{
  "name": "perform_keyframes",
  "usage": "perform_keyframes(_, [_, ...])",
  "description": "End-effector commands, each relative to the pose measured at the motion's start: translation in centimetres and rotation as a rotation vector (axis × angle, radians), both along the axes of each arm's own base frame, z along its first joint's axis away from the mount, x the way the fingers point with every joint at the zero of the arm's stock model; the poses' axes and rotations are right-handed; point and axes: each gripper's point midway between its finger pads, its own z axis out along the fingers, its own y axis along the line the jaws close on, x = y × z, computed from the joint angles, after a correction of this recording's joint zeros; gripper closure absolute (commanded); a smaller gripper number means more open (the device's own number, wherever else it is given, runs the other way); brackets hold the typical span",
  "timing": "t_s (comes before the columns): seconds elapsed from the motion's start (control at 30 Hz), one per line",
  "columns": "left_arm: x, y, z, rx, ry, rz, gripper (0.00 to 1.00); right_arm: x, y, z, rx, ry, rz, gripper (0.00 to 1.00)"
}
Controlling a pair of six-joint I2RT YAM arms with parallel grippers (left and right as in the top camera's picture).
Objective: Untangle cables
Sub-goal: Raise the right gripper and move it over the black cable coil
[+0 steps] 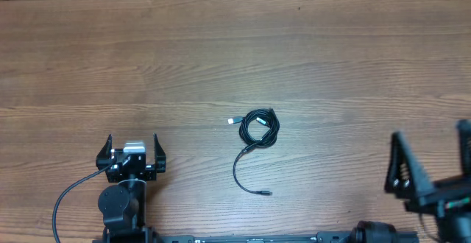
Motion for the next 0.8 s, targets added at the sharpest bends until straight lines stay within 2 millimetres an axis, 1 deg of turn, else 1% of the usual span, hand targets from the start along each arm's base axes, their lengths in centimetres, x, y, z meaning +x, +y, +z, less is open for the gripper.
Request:
perform_keyframes(0.0, [-0.1,0.3,0.0,0.021,-0.003,0.012,0.0,4.2,-0.5,1.0,0.027,0.185,0.001,0.0])
perform_keyframes(0.03, [-0.1,0.3,0.0,0.021,-0.003,0.012,0.0,5.1,-0.4,0.8,0.033,0.237,0.013,0.0])
perform_keyframes(0.13, [-0.1,0.3,0.0,0.021,-0.003,0.012,0.0,9.3,0.2,-1.4,0.07,0.483,0.079,0.0])
perform_keyframes(0.17, [-0.1,0.3,0.0,0.021,-0.003,0.012,0.0,10.2,0.2,-2.0,0.08,0.536,0.09,0.0])
perform_keyframes(0.2, [-0.1,0.3,0.0,0.021,-0.003,0.012,0.0,11.6,0.4,-3.2,0.097,0.623,0.109,0.0])
perform_keyframes(0.27, [-0.1,0.3,0.0,0.021,-0.003,0.012,0.0,14.6,0.4,-6.3,0.134,0.81,0.135,0.0])
perform_keyframes(0.37, [-0.1,0.3,0.0,0.021,-0.003,0.012,0.0,17.5,0.1,-10.4,0.169,0.998,0.133,0.0])
perform_keyframes(0.4, [-0.1,0.3,0.0,0.021,-0.003,0.012,0.0,18.8,-0.1,-12.5,0.184,1.076,0.131,0.0])
perform_keyframes(0.43, [-0.1,0.3,0.0,0.021,-0.003,0.012,0.0,19.3,-0.1,-13.4,0.19,1.105,0.131,0.0])
perform_keyframes(0.5, [-0.1,0.3,0.0,0.021,-0.003,0.012,0.0,20.9,-0.3,-16.5,0.21,1.209,0.129,0.0])
perform_keyframes(0.57, [-0.1,0.3,0.0,0.021,-0.003,0.012,0.0,21.9,-0.3,-18.3,0.226,1.265,0.137,0.0])
perform_keyframes(0.63, [-0.1,0.3,0.0,0.021,-0.003,0.012,0.0,22.5,0.4,-19.1,0.248,1.287,0.186,0.0])
perform_keyframes(0.7, [-0.1,0.3,0.0,0.021,-0.003,0.012,0.0,22.6,1.0,-19.1,0.222,1.272,0.254,0.0])
perform_keyframes(0.77, [-0.1,0.3,0.0,0.021,-0.003,0.012,0.0,22.5,1.1,-19.0,0.202,1.264,0.263,0.0])
